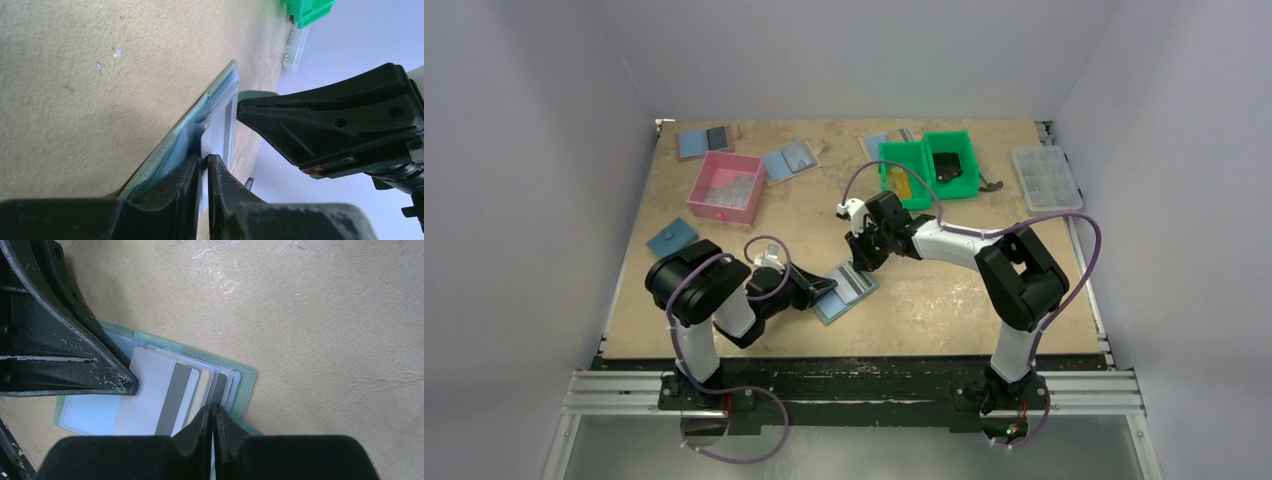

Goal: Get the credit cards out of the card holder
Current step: Remove the credit card from the card holder.

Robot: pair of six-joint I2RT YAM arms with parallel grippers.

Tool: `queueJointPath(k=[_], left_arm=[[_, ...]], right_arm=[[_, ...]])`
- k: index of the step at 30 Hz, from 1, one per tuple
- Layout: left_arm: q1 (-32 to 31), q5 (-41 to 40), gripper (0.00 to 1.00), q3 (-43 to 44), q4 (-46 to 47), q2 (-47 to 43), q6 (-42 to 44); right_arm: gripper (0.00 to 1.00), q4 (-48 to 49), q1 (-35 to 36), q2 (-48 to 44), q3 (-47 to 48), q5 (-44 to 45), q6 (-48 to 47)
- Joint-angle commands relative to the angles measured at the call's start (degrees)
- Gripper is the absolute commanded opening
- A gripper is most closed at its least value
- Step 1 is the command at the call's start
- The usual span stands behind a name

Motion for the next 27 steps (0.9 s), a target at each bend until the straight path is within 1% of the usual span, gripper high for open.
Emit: queueJointPath(k=[1, 5, 6, 14, 20, 27], left_arm=[[0.1, -0.3, 0.12, -0.4, 2.7, 2.8, 0.0], [0.1, 0.0, 0.01, -0.6, 4.1, 4.0, 0.7], [0.1, 0.0, 0.0, -0.7, 4.4, 4.2, 1.1], [0.4, 0.3, 0.0, -3.2, 5.5, 3.4, 5.6], [2.3, 2.4, 0.0, -5.1, 5.5, 2.1, 8.8], [3.2, 5.3, 0.0, -7.2, 7.1, 2.0, 10.3]], right_arm=[[0.11, -4.1, 0.4, 1.8, 0.4, -0.6, -0.9], [0.11, -4.1, 0.4, 1.8, 0.4, -0.7, -0.8], [0.11, -4.0, 0.4, 1.8, 0.4, -0.8, -0.8], [0.11, -3.7, 0.3, 2.3, 0.7, 1.0, -0.9], [0.11, -3.8, 0.3, 2.5, 0.8, 2.8, -0.5], [0.11, -3.9, 0.2, 2.2, 0.9, 4.1, -0.4]])
